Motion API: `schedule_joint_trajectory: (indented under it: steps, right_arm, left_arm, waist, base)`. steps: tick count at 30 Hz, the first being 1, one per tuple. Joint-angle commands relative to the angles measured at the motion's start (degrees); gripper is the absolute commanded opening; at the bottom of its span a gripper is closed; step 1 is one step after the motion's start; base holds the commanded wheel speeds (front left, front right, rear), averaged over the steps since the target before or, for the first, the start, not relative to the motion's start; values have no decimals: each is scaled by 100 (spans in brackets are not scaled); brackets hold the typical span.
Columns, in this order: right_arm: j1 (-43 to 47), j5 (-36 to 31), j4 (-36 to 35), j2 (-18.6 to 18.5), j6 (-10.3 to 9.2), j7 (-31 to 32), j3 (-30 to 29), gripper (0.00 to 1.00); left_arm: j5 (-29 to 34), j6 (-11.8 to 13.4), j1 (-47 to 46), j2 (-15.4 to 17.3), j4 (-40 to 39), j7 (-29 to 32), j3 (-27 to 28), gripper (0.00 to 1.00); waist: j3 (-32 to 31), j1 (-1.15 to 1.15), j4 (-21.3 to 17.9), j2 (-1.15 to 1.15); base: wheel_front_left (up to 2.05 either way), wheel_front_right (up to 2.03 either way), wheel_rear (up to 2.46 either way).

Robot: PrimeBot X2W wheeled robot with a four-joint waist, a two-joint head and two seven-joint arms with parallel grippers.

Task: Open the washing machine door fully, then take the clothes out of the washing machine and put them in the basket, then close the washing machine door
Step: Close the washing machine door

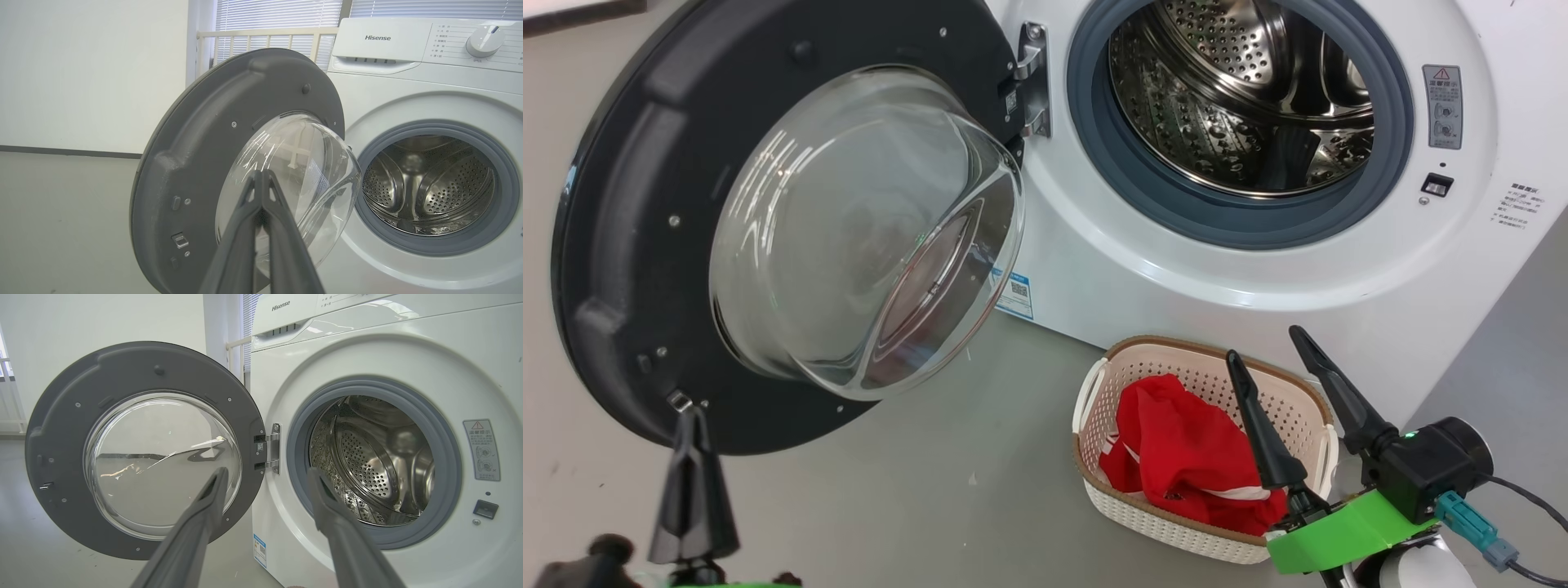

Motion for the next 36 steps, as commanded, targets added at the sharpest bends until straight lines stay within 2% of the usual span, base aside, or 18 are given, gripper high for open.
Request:
schedule_joint_trajectory:
  steps: [1,6,13,18,23,27,32,33,36]
  right_arm:
    - [-237,28,-119,-21,34,-36,114,100]
    - [-185,55,-121,-21,34,-36,65,100]
    - [-101,62,-99,-21,34,-36,-53,100]
    - [-57,71,-81,-21,34,-36,-76,100]
    - [-63,65,-53,-21,34,-36,-63,100]
    - [-40,55,-54,-21,34,-31,-55,100]
    - [14,50,-57,-21,34,1,-39,100]
    - [14,50,-57,-21,34,1,-39,100]
    - [68,24,-99,-21,34,41,-74,100]
  left_arm:
    - [-60,60,-264,42,-179,-67,281,0]
    - [-475,34,-684,34,-122,-134,617,0]
    - [-1410,-235,-1575,154,247,0,1120,0]
    - [-2088,-130,-2408,273,753,316,1606,0]
    - [-2876,-95,-3341,445,1640,803,2008,0]
    - [-3226,-23,-3879,647,2574,1245,2125,0]
    - [-3582,98,-4384,827,3628,1527,2373,0]
    - [-3582,98,-4384,827,3628,1527,2373,0]
    - [-3878,121,-4699,959,4334,1936,2482,0]
  waist:
    - [-3,0,-3,0]
    - [-47,0,-30,0]
    - [-123,0,-76,0]
    - [-180,0,-110,0]
    - [-220,0,-146,0]
    - [-242,0,-168,0]
    - [-295,0,-204,0]
    - [-295,0,-204,0]
    - [-335,0,-231,0]
  base:
    - [0,0,0]
    - [0,0,0]
    - [0,0,0]
    - [0,0,0]
    - [0,0,0]
    - [0,0,0]
    - [0,0,0]
    - [0,0,0]
    - [0,0,0]
